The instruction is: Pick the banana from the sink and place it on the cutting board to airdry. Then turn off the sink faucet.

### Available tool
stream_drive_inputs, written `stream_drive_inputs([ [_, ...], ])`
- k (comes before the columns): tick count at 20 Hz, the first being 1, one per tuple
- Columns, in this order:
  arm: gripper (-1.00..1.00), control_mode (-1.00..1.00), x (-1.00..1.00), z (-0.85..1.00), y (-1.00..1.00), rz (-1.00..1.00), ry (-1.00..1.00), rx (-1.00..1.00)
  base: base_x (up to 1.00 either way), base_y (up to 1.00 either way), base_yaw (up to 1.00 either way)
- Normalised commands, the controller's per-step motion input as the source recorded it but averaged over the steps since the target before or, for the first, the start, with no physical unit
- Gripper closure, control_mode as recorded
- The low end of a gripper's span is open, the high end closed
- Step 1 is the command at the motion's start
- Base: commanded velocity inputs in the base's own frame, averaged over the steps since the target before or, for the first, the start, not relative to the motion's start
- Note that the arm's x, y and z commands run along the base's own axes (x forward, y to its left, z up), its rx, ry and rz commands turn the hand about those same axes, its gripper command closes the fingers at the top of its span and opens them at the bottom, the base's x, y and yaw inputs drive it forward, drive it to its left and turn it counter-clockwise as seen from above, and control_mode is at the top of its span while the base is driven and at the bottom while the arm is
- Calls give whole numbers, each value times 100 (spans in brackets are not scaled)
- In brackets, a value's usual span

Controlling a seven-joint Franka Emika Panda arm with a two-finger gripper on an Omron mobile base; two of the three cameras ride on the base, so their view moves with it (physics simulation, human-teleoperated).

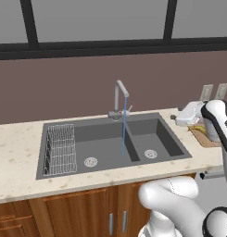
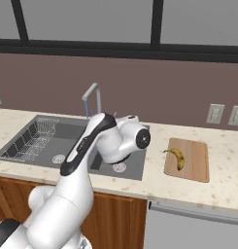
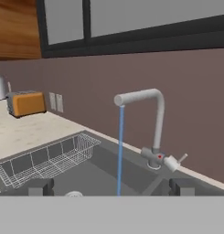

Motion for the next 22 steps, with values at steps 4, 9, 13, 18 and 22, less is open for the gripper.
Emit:
stream_drive_inputs([
  [4, -100, -100, 25, -8, 0, 7, -4, -4, 0, 0, 0],
  [9, -100, -100, 31, -2, 1, 2, 0, -3, 0, 0, 0],
  [13, -100, -100, 24, -4, 10, 0, 0, -5, 0, 0, 0],
  [18, -100, -100, 24, -13, 20, 0, 0, -6, 0, 0, 0],
  [22, -100, -100, 24, -33, 5, 0, 0, -5, 0, 0, 0],
])
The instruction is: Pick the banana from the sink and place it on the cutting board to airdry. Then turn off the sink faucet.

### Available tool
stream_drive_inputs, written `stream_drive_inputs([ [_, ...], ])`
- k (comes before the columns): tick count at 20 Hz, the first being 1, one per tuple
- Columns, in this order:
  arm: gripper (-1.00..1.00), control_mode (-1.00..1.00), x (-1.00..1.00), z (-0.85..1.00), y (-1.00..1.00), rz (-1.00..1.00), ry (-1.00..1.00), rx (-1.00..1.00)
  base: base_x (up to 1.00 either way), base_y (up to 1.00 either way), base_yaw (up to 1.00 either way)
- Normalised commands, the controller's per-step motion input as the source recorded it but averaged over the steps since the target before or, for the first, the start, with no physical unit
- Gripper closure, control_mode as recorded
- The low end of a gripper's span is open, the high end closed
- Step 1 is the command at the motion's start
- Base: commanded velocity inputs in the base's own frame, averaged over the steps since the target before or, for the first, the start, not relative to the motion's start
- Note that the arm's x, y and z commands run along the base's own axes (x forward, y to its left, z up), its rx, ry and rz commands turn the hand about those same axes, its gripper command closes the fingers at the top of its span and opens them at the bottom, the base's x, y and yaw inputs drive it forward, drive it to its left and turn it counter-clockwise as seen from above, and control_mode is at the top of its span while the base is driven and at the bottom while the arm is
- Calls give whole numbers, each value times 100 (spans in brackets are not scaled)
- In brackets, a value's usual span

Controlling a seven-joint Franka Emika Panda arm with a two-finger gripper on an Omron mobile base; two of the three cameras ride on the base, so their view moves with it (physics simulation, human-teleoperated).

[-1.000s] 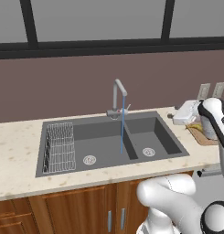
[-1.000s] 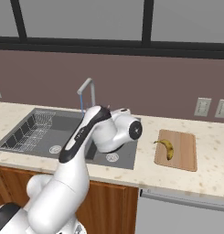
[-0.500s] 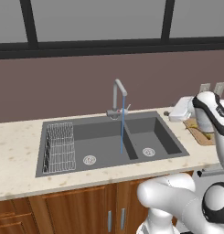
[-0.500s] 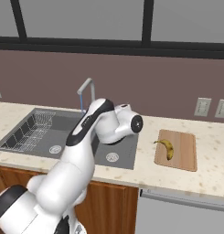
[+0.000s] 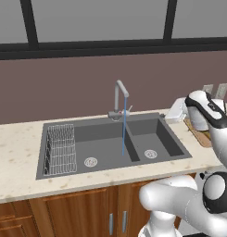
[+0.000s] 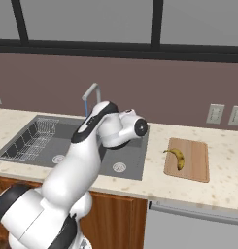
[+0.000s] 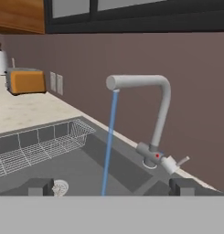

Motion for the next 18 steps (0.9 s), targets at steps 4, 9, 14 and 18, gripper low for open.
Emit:
stream_drive_inputs([
  [4, -100, -100, 15, -18, 0, 0, -1, -3, 0, 0, 0],
  [9, -100, -100, 15, -8, 4, 0, 0, 0, 0, 0, 0],
  [14, -100, -100, 12, -8, 6, 0, 0, 0, 0, 0, 0],
  [18, -100, -100, 11, -4, 8, 0, 0, 0, 0, 0, 0],
])
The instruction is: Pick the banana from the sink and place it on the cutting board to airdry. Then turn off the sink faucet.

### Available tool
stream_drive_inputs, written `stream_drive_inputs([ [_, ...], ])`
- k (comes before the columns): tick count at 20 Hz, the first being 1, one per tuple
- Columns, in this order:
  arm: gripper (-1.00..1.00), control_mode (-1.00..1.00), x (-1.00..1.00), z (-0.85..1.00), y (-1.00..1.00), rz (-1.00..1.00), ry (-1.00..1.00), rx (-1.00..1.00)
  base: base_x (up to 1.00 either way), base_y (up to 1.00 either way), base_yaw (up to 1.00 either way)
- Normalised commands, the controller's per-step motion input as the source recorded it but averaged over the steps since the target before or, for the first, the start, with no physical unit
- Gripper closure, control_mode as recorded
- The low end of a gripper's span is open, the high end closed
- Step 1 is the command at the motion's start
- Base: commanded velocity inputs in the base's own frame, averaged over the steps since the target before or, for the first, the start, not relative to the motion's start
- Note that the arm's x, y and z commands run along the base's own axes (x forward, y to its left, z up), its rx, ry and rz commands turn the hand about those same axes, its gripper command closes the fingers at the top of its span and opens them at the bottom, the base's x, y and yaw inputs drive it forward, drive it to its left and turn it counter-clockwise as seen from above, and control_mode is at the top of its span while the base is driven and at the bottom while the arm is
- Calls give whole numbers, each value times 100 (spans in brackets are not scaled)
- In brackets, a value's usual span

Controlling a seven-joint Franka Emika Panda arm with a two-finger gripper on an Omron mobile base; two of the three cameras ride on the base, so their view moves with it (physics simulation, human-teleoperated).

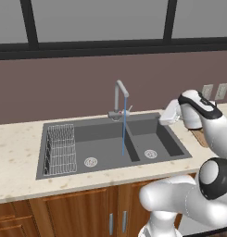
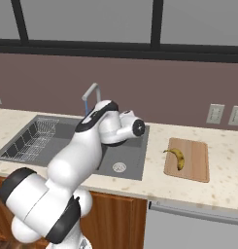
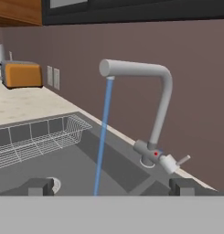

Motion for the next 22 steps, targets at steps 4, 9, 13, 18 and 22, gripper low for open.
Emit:
stream_drive_inputs([
  [4, -100, -100, 14, -6, 8, 1, 0, 0, 0, 0, 0],
  [9, -100, -100, 13, -7, 3, 2, 0, 2, 0, 0, 0],
  [13, -100, -100, 14, -8, 7, 3, 0, 1, 0, 0, 0],
  [18, -100, -100, 19, -4, 6, 3, 0, 2, 0, 0, 0],
  [22, -100, -100, 22, -4, 6, 3, 0, 0, 0, 0, 0],
])
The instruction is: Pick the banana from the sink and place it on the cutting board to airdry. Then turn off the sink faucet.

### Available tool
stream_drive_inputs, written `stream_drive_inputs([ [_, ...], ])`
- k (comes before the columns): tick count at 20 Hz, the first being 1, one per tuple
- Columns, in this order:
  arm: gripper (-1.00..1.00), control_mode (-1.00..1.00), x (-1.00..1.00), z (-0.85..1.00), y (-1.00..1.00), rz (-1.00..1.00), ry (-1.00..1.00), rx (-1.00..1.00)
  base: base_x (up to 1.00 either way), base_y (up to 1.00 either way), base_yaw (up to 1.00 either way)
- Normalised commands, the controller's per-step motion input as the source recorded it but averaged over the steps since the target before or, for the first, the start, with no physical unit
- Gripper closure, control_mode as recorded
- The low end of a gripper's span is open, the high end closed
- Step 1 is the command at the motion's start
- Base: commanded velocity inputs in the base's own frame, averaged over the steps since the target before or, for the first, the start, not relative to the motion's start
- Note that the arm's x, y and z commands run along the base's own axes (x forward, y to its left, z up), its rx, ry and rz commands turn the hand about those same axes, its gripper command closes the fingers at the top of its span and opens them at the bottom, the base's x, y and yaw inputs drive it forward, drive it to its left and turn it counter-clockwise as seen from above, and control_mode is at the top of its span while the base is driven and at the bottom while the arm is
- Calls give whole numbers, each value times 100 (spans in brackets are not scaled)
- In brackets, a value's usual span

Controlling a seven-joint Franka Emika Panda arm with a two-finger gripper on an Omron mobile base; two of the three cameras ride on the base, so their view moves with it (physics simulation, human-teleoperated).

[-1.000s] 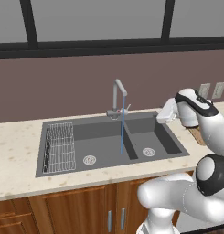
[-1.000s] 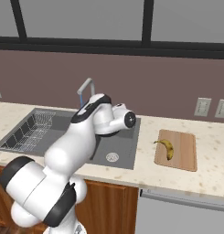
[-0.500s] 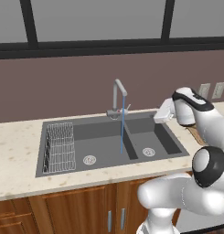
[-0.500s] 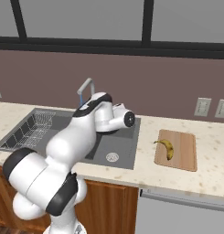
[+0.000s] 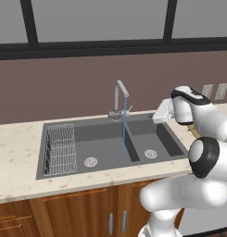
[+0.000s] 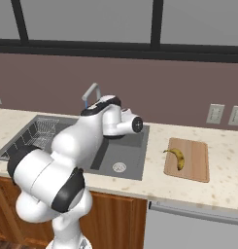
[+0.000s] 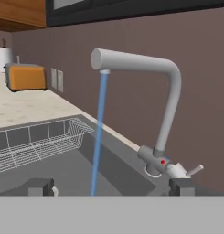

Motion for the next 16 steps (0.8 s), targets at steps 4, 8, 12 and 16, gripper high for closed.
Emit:
stream_drive_inputs([
  [4, -100, -100, 20, -14, 0, 3, 0, 1, 0, 0, 0],
  [8, -100, -100, 19, -15, 0, 4, 0, 1, 0, 0, 0],
  [12, -100, -100, 24, -14, 0, 4, 0, 1, 0, 0, 0],
  [16, -100, -100, 28, 0, 0, 3, 0, 2, 0, 0, 0],
])
